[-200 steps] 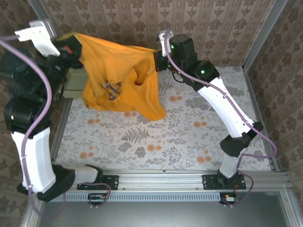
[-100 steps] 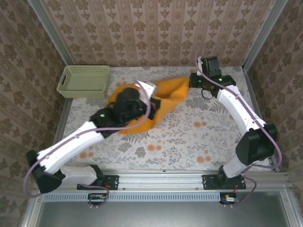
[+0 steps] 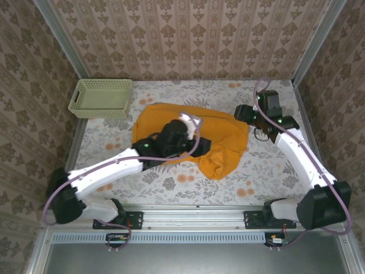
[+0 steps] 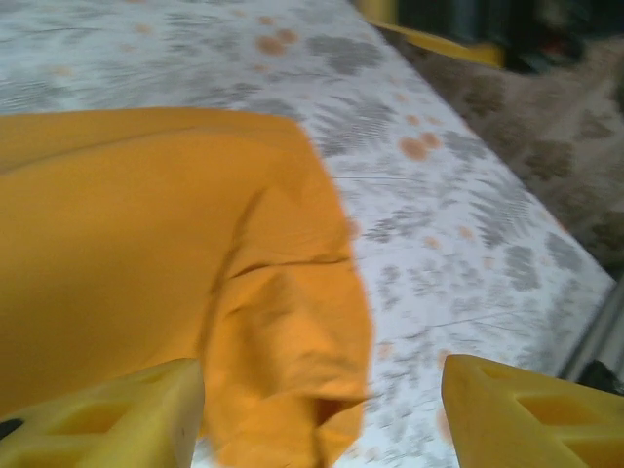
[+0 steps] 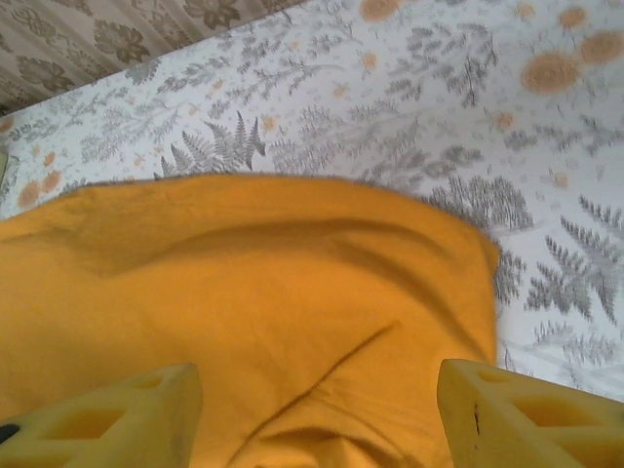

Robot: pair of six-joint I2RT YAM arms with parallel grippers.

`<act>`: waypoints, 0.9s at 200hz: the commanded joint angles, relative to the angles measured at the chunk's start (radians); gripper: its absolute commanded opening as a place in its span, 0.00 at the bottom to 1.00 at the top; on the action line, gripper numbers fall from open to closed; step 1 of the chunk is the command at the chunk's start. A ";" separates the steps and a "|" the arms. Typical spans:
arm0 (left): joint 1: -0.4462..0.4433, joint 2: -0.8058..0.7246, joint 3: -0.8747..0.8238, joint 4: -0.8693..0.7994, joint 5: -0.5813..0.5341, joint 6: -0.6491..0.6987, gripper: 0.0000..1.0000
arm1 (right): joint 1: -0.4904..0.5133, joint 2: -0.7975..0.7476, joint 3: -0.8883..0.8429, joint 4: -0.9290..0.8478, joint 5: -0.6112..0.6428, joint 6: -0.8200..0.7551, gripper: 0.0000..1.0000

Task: Fold the inside-out t-shirt

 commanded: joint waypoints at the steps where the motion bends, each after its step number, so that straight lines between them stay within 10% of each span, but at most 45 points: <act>1: 0.138 -0.135 -0.109 -0.204 -0.154 -0.081 0.68 | 0.086 -0.047 -0.110 -0.043 0.101 0.059 0.70; 82: 0.849 -0.285 -0.429 -0.279 0.087 -0.143 0.81 | 0.472 0.024 -0.274 -0.033 0.176 0.254 0.74; 153: 0.909 -0.119 -0.466 -0.150 0.184 -0.160 0.81 | 0.499 0.063 -0.340 -0.030 0.136 0.340 0.57; 180: 0.912 -0.091 -0.469 -0.135 0.184 -0.157 0.81 | 0.505 0.055 -0.358 -0.028 0.110 0.353 0.33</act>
